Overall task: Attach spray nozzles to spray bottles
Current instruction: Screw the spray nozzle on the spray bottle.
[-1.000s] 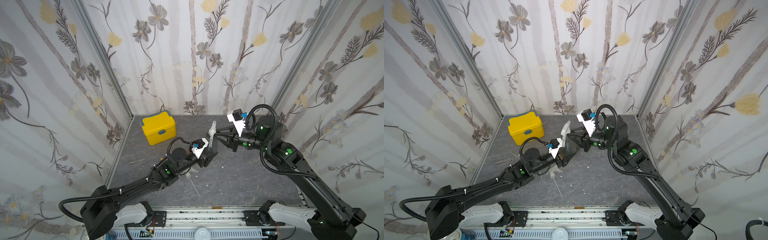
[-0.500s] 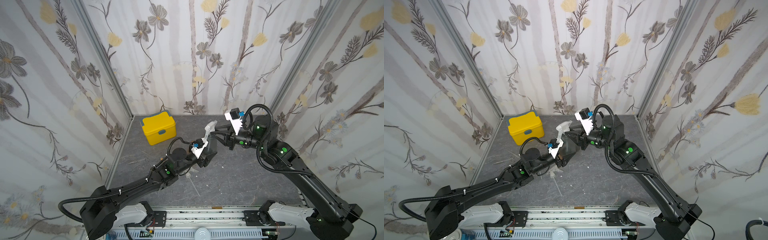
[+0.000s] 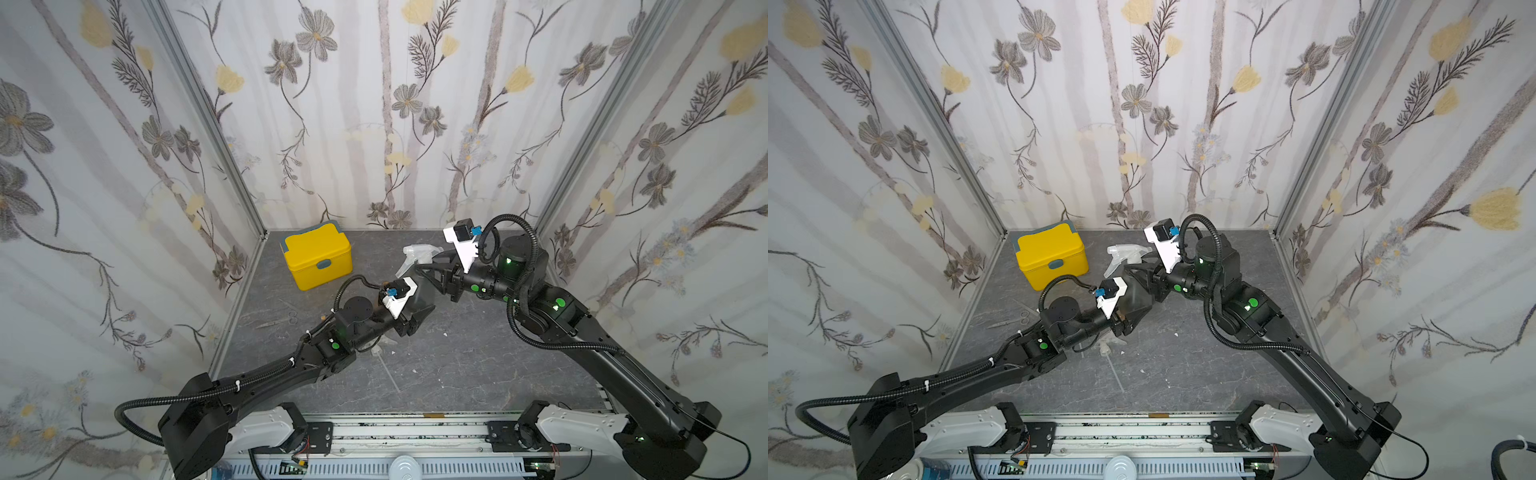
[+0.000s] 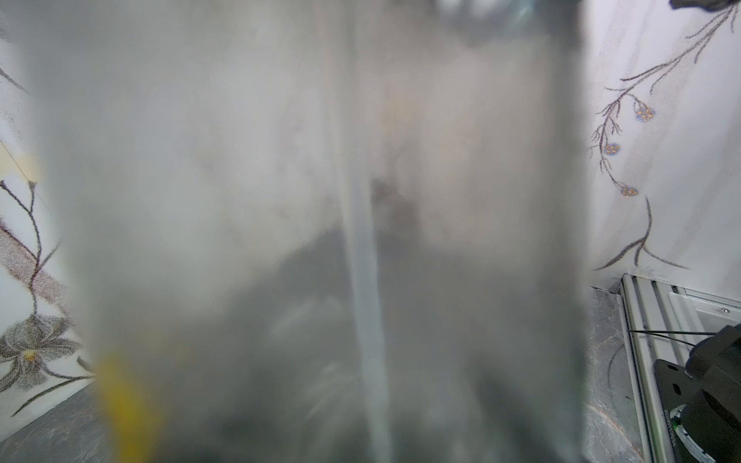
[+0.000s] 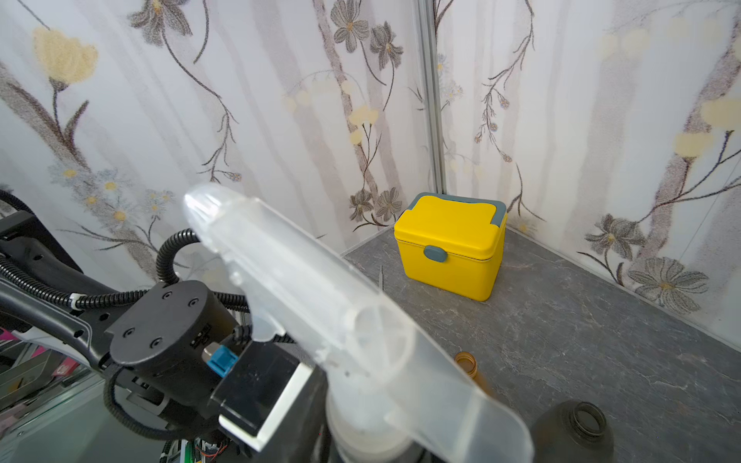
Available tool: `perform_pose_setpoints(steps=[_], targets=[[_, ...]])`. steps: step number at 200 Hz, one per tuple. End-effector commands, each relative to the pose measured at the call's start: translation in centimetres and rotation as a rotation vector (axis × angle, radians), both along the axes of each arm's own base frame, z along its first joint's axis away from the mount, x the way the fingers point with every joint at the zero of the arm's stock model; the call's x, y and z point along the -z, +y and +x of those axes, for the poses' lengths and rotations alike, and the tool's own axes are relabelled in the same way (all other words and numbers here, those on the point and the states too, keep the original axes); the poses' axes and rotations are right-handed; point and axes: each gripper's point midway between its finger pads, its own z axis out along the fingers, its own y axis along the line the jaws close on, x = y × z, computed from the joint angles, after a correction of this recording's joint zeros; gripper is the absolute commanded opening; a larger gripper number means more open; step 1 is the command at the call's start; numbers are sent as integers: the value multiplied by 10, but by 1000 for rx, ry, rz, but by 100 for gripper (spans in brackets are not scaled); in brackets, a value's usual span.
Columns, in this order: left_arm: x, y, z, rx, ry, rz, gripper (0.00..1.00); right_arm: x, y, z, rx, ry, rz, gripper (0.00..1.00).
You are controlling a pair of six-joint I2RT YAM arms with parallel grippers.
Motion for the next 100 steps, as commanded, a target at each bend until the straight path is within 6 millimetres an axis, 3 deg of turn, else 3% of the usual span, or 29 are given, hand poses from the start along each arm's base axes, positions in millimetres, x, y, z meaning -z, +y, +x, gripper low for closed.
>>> perform_pose_setpoints(steps=[1,49,68,100], targets=[[-19,-1,-4,18,-62,-46,74,-8,0,3,36,-14,39,32],[-20,0,-3,3,-62,-48,74,6,6,5,84,6,27,22],[-21,2,2,-26,-58,-52,74,15,0,15,186,20,8,19],[-23,6,8,-67,-58,-60,74,29,7,14,378,20,-56,18]])
